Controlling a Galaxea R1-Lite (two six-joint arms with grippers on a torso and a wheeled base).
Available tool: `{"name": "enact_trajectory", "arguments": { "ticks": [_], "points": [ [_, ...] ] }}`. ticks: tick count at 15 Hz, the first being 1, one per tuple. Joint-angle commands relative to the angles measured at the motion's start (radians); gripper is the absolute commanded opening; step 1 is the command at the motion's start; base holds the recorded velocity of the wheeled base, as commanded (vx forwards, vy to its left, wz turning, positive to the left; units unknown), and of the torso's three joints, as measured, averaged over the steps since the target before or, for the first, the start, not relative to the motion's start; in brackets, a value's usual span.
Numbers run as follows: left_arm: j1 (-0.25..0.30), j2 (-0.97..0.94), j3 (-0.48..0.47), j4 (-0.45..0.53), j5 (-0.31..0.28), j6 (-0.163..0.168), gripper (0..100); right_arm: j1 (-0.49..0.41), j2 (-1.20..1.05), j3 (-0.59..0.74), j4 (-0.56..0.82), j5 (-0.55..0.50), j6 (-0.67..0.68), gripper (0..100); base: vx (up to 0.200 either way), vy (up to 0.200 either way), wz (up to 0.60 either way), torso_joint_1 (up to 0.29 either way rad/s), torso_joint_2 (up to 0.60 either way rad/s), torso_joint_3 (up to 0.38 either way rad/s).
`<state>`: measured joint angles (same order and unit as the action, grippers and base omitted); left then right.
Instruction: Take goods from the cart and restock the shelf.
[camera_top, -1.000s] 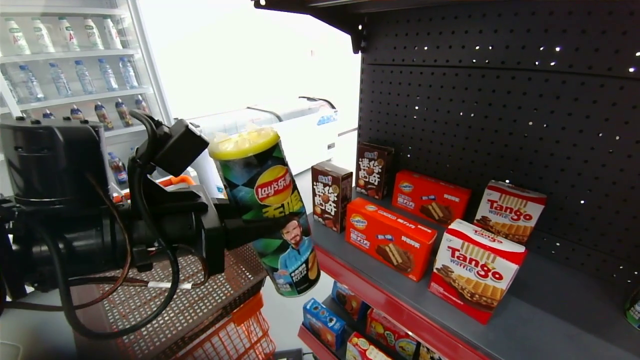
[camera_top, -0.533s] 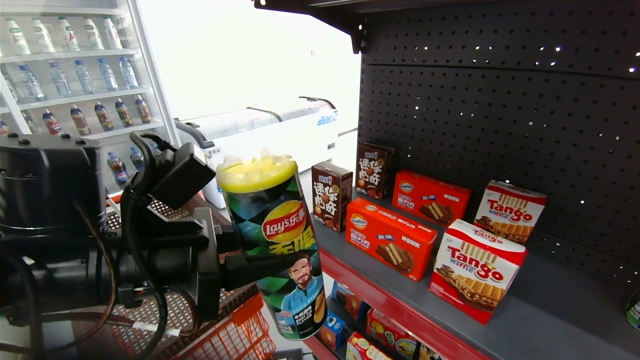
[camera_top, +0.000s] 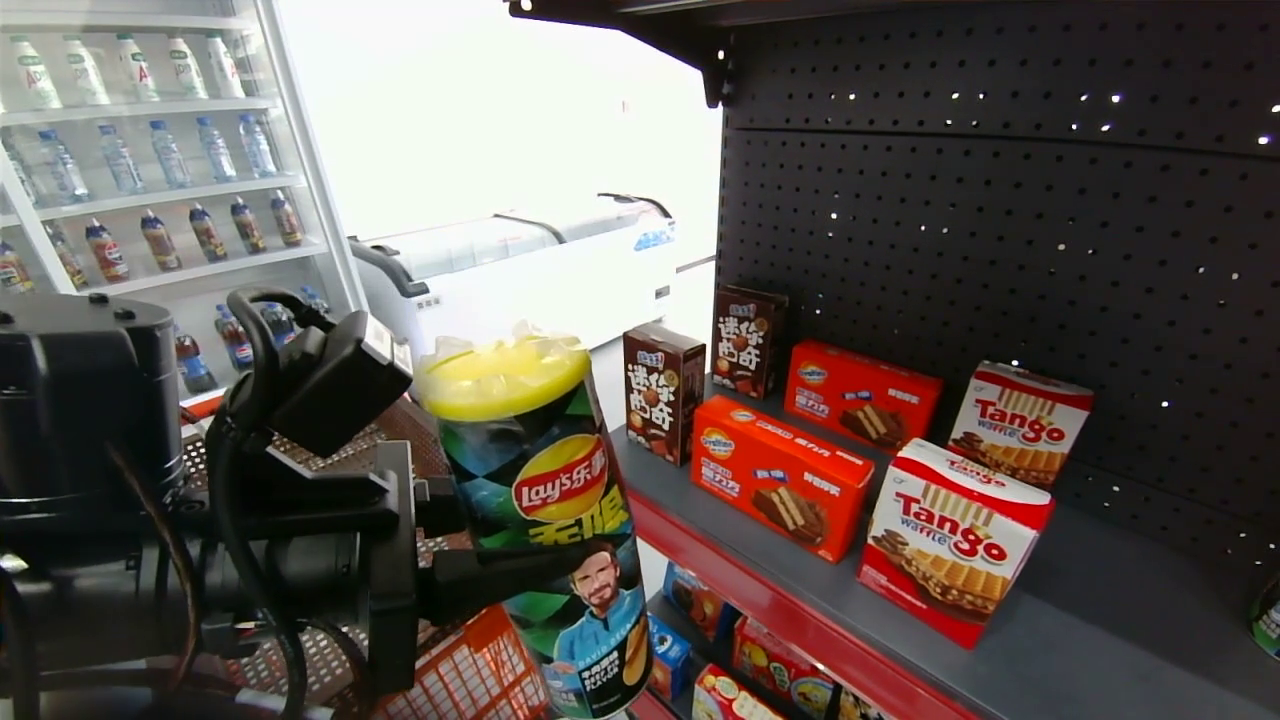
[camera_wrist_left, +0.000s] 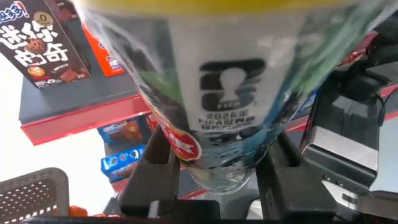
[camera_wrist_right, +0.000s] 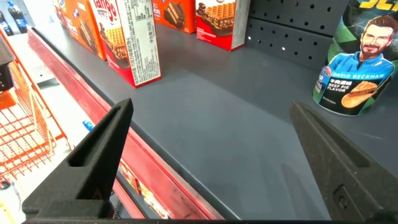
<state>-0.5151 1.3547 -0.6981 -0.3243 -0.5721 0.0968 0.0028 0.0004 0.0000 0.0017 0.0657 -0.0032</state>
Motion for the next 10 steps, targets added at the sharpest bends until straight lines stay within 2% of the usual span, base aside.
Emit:
{"name": "enact_trajectory", "arguments": {
  "ticks": [1,3,6,10],
  "points": [
    [-0.002,-0.002,0.0,-0.001,-0.005,0.0,0,0.0,0.0,0.0,0.0,0.0,-0.001,100,0.0,0.0,-0.6,0.002,0.0,-0.002],
    [0.001,-0.003,0.0,-0.001,-0.037,0.0,0,0.0,0.0,0.0,0.0,0.0,-0.001,100,0.0,0.0,-0.6,-0.007,0.0,0.005],
    [0.0,-0.006,-0.003,-0.001,-0.041,0.0,0,0.0,0.0,0.0,0.0,0.0,-0.001,100,0.0,0.0,-0.6,0.014,0.0,0.004],
    [-0.059,-0.006,-0.02,-0.001,-0.043,0.0,0,0.0,0.0,0.0,0.0,0.0,0.0,100,0.0,0.0,-0.6,0.002,0.0,0.005]
  ]
}}
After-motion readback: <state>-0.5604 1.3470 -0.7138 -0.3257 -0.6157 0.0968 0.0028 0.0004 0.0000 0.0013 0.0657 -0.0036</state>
